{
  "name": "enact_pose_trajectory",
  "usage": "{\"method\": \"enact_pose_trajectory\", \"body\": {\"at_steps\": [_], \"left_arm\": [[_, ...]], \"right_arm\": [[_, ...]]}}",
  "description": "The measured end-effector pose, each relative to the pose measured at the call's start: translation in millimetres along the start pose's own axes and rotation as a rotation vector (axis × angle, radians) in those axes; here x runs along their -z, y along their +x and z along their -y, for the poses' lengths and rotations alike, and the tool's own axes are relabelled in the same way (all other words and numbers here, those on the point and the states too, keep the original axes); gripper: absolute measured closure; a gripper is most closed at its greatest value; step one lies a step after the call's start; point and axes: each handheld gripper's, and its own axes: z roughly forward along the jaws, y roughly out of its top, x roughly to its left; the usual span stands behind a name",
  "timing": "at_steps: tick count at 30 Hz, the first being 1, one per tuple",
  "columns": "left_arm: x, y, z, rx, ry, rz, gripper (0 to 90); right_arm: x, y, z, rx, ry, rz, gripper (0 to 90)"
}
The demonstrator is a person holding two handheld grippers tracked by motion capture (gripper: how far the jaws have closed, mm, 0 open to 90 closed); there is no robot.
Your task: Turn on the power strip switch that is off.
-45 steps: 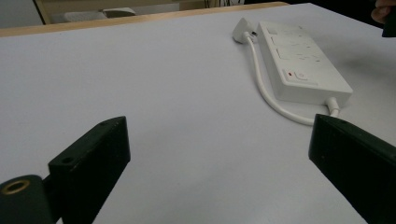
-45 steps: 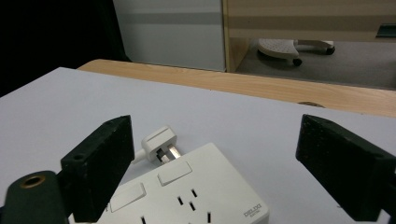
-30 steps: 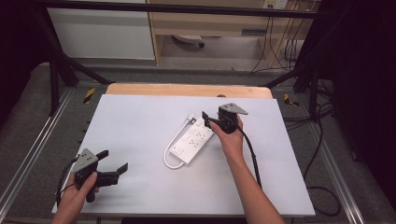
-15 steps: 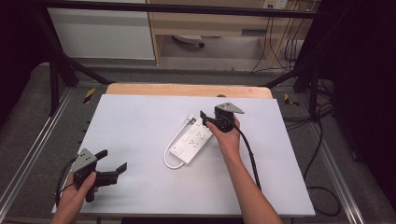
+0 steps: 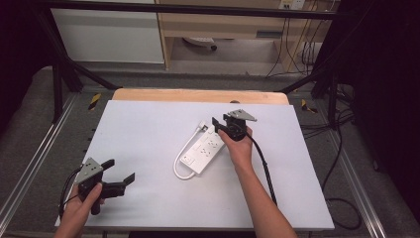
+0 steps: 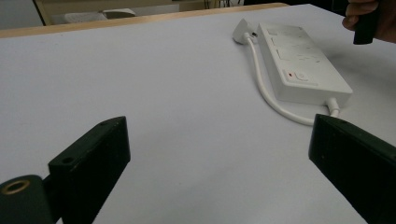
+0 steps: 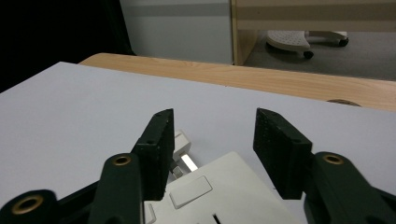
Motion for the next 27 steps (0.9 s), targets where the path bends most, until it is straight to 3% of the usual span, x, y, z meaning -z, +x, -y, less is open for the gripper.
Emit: {"method": "enact_pose_trajectory", "body": {"at_steps": [27], "left_arm": [[0.3, 0.0, 0.0, 0.0, -0.002, 0.003, 5.6]], "right_arm": [[-11.2, 12.0, 7.1, 0.034, 0.025, -0.033, 64.8]]}}
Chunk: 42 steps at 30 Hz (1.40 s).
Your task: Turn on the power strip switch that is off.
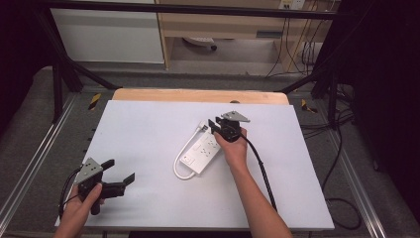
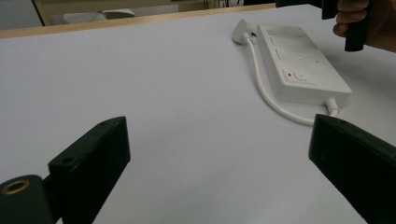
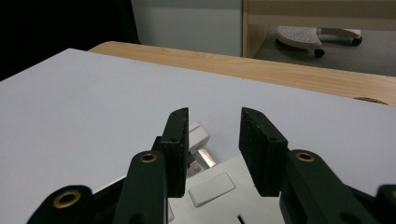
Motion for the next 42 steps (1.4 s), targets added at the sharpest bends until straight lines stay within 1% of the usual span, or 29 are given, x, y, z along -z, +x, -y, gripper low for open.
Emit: {"method": "enact_pose_trajectory", "body": {"at_steps": [10, 17, 19, 21, 25, 30, 42], "left_arm": [[0.1, 0.2, 0.1, 0.0, 0.0, 0.0, 5.6], [0.2, 0.4, 0.1, 0.001, -0.001, 0.0, 5.6], [0.3, 0.5, 0.1, 0.001, -0.001, 0.0, 5.6], [0.3, 0.4, 0.1, 0.001, -0.001, 0.0, 5.6], [0.3, 0.5, 0.1, -0.002, -0.001, 0.0, 5.6], [0.2, 0.4, 0.1, -0.003, 0.001, -0.001, 5.6], [0.3, 0.4, 0.1, -0.003, 0.0, 0.0, 5.6]], "right_arm": [[-3.4, 0.2, 3.2, 0.007, 0.012, 0.001, 72.8], [-6.8, -1.4, 6.5, 0.033, 0.028, 0.006, 80.1], [-7.1, -1.3, 7.0, 0.033, 0.032, 0.006, 81.0], [-8.3, -1.5, 8.5, 0.041, 0.042, 0.004, 83.7], [-9.9, -1.1, 10.8, 0.051, 0.055, -0.002, 86.4], [-11.4, 0.7, 13.8, 0.063, 0.073, -0.007, 88.5], [-12.7, 3.5, 17.9, 0.078, 0.097, -0.016, 89.5]]}}
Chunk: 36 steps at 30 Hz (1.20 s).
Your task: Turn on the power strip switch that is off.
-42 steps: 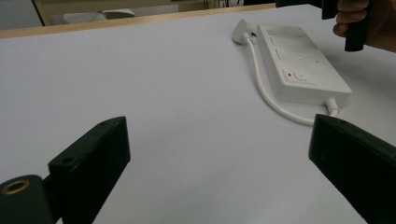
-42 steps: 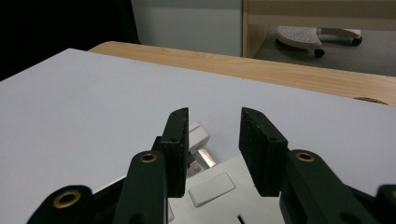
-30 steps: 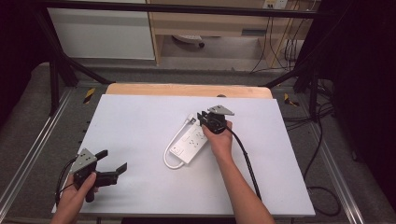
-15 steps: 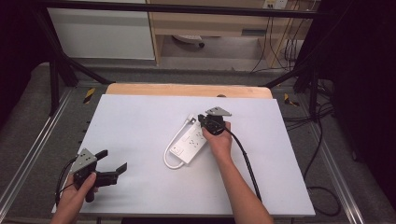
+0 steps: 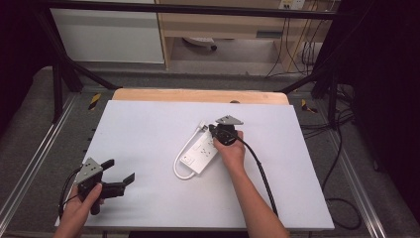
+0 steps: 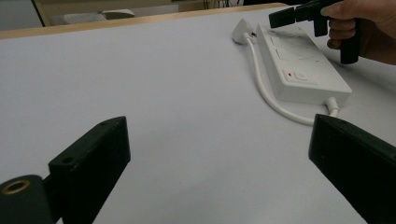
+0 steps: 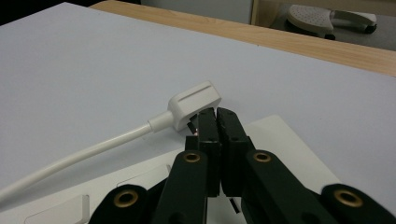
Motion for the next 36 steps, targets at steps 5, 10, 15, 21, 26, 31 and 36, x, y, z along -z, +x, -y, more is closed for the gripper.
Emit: {"method": "enact_pose_trajectory", "body": {"at_steps": [5, 10, 15, 21, 26, 31, 36], "left_arm": [[0.0, 0.0, 0.0, 0.0, 0.0, 0.0, 5.7], [0.0, 0.0, 0.0, 0.001, 0.0, 0.0, 5.6], [0.1, 0.0, 0.1, 0.001, 0.0, 0.0, 5.6], [-0.2, -0.1, -0.1, -0.002, 0.003, 0.0, 5.7], [-0.2, -0.2, 0.0, -0.004, 0.004, -0.001, 5.6], [-0.4, -0.2, 0.1, -0.006, 0.006, -0.002, 5.6], [-0.4, -0.2, 0.1, -0.005, 0.006, -0.002, 5.6]], "right_arm": [[-0.3, 1.3, 1.4, 0.008, 0.008, -0.005, 89.9], [-0.9, 2.2, 2.7, 0.008, 0.014, -0.007, 89.9], [-0.3, 3.1, 4.6, 0.01, 0.008, -0.005, 90.0], [0.5, 3.5, 5.3, 0.02, 0.007, -0.004, 90.0], [0.7, 3.9, 5.3, 0.021, 0.008, -0.004, 90.0], [0.7, 4.0, 5.3, 0.025, 0.009, -0.004, 90.0], [0.5, 4.3, 5.6, 0.035, 0.008, -0.001, 90.0]]}}
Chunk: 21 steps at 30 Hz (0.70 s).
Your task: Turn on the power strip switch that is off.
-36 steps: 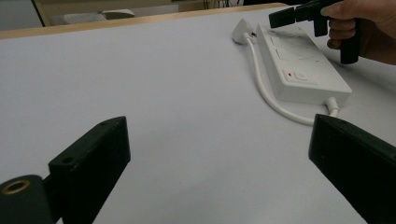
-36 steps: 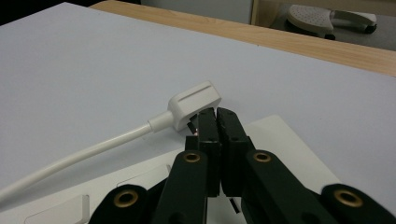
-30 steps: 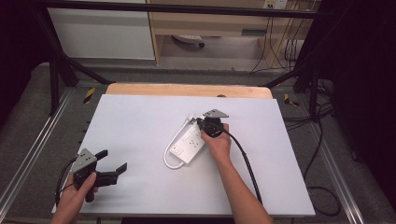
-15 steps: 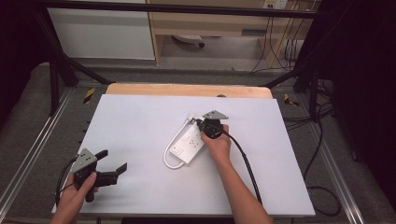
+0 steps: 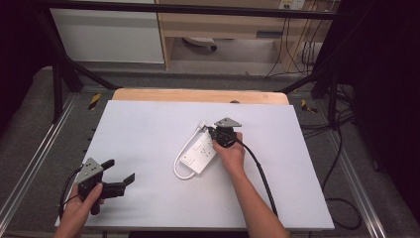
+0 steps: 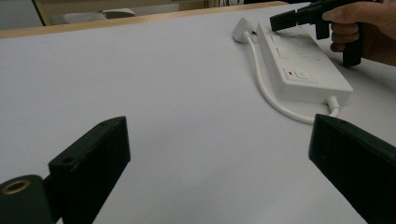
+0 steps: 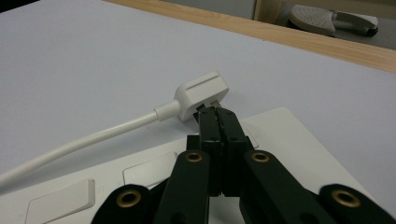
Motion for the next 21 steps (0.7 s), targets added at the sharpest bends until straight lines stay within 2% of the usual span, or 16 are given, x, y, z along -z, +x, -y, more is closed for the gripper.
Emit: {"method": "enact_pose_trajectory", "body": {"at_steps": [6, 8, 10, 21], "left_arm": [[-0.1, -0.1, 0.0, -0.001, 0.001, 0.0, 5.6], [-0.1, -0.2, 0.0, 0.0, 0.001, 0.0, 5.6], [0.0, -0.3, 0.0, -0.003, 0.002, -0.001, 5.6], [0.0, -0.3, 0.0, -0.007, 0.002, -0.002, 5.6]], "right_arm": [[-0.2, 0.3, 0.0, 0.006, 0.003, -0.001, 90.0], [-0.2, 0.2, -0.1, 0.003, 0.023, -0.007, 90.0], [-1.3, 3.7, 0.9, 0.028, 0.01, -0.009, 90.0], [-1.5, 1.8, 0.5, 0.007, 0.01, -0.012, 90.0]]}}
